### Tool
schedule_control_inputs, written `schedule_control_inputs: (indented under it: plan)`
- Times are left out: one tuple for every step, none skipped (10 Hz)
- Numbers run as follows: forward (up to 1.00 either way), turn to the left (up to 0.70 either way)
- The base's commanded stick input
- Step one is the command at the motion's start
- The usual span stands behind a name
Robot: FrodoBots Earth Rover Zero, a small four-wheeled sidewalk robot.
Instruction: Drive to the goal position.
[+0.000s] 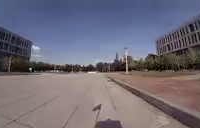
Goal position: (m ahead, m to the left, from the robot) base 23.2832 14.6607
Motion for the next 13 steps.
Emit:
schedule_control_inputs:
  plan:
    - [0.7, 0.0]
    - [0.7, 0.0]
    - [0.7, 0.0]
    - [0.7, 0.0]
    - [0.7, 0.0]
    - [0.7, 0.0]
    - [0.7, 0.0]
    - [0.7, 0.0]
    - [0.7, 0.0]
    - [0.7, 0.0]
    - [0.7, 0.0]
    - [0.7, 0.0]
    - [0.7, 0.0]
